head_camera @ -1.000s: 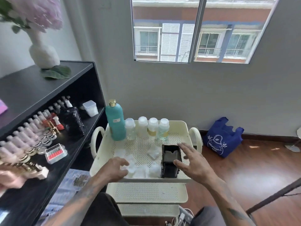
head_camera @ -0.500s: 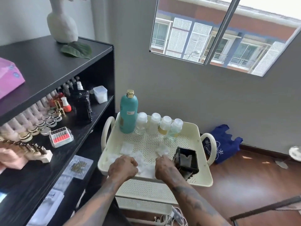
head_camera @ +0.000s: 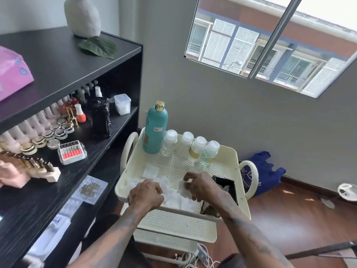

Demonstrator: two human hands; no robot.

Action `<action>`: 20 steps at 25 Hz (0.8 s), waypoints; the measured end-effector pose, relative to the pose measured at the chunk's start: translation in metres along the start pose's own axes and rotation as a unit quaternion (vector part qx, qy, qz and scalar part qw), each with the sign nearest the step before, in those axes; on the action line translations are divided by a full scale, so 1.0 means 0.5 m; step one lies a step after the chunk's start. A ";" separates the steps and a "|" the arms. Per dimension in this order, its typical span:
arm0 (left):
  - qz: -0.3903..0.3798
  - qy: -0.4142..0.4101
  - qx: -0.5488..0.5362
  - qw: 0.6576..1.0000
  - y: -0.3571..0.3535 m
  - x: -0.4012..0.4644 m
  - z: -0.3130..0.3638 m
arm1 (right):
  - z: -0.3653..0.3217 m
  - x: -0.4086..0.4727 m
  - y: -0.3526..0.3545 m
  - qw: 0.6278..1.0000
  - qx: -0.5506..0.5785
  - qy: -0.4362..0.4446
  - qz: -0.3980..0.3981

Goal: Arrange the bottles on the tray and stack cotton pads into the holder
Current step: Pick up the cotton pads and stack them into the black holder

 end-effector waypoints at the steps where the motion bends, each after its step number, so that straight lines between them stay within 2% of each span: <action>1: 0.000 -0.001 0.000 1.000 0.000 0.000 0.000 | 0.002 -0.002 -0.001 1.000 0.026 0.003 0.004; 4: -0.001 -0.002 0.004 1.000 0.003 -0.004 0.001 | 0.003 -0.006 -0.017 0.999 0.036 0.025 0.030; 9: -0.011 0.001 0.010 1.000 0.007 -0.007 0.003 | -0.003 -0.016 -0.071 0.990 -0.111 0.066 0.053; 12: -0.014 0.000 0.010 1.000 0.007 -0.008 0.002 | 0.000 -0.015 -0.092 0.991 -0.099 0.072 0.054; 18: -0.012 0.009 0.010 1.000 0.007 -0.004 0.004 | -0.001 -0.016 -0.077 0.998 -0.003 0.043 0.034; 20: -0.010 0.011 0.008 1.000 0.004 -0.002 0.003 | -0.003 -0.020 -0.081 0.997 -0.018 0.058 0.044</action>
Point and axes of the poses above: each hand's wrist, its own x-axis towards the middle knuckle, its own y-axis out of the back of the hand, z = x × y, the point moved 1 cm from there along x, towards the middle knuckle, and after that the axes turned 3 degrees about -z, right-handed, at the moved point
